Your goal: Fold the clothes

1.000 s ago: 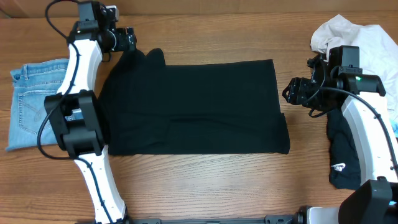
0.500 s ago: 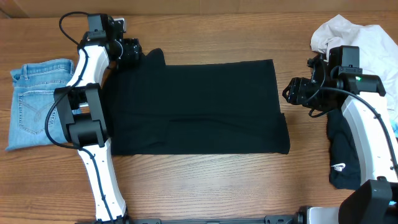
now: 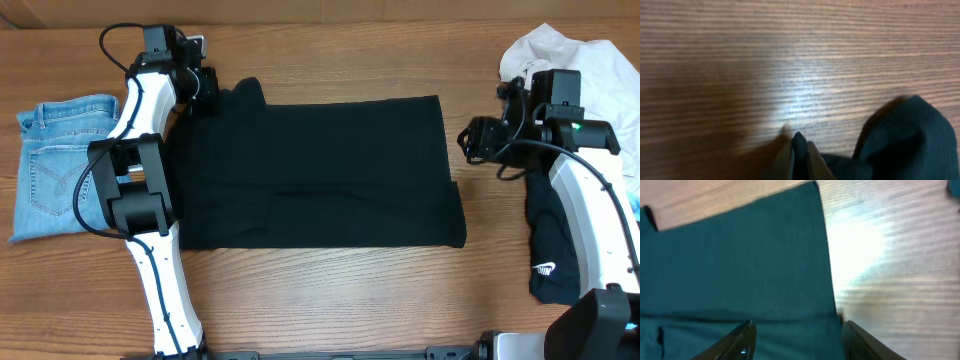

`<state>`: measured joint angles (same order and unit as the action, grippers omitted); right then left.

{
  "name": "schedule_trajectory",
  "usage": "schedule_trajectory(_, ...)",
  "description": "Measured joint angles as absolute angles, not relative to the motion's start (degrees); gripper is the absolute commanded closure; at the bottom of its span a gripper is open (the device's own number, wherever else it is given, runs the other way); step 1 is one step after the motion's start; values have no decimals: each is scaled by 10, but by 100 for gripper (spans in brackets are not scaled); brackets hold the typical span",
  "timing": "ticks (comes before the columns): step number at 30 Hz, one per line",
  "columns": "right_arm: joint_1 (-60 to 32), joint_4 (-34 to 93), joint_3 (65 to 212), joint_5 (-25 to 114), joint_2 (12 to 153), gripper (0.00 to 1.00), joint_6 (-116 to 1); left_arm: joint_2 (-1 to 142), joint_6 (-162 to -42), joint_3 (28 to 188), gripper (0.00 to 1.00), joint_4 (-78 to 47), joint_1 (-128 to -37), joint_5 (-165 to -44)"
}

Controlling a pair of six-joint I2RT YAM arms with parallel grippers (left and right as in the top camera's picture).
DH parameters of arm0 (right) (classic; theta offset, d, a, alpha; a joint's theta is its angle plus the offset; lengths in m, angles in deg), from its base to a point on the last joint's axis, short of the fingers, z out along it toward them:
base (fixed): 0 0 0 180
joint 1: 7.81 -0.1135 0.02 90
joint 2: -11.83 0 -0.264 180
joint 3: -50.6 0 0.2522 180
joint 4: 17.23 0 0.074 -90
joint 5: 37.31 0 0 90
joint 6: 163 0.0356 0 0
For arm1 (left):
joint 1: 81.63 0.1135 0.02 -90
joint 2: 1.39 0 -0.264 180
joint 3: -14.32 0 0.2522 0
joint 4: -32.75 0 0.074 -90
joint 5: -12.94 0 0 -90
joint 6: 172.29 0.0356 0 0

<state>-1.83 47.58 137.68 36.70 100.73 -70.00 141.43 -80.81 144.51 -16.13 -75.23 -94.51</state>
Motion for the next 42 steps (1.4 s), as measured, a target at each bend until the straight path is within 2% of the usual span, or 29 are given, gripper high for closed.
schedule_trajectory(6, -19, 397, 1376, 381, 1033, 44, -710, 1400, -808, 1448, 96, -231, -751, -947)
schedule_trajectory(11, -18, 377, 1399, 382, 1119, 41, -739, 1367, -815, 1448, 96, -271, -751, -946)
schedule_trajectory(15, -18, 363, 1479, 385, 1223, 37, -761, 1316, -826, 1448, 96, -294, -751, -946)
schedule_trajectory(21, -20, 326, 1597, 379, 1334, 37, -775, 1271, -838, 1448, 96, -321, -751, -947)
schedule_trajectory(35, -61, 243, 1607, 366, 1435, 39, -814, 1271, -840, 1448, 95, -334, -751, -945)
schedule_trajectory(42, -69, 242, 1607, 379, 1435, 54, -821, 1271, -840, 1448, 95, -334, -751, -942)
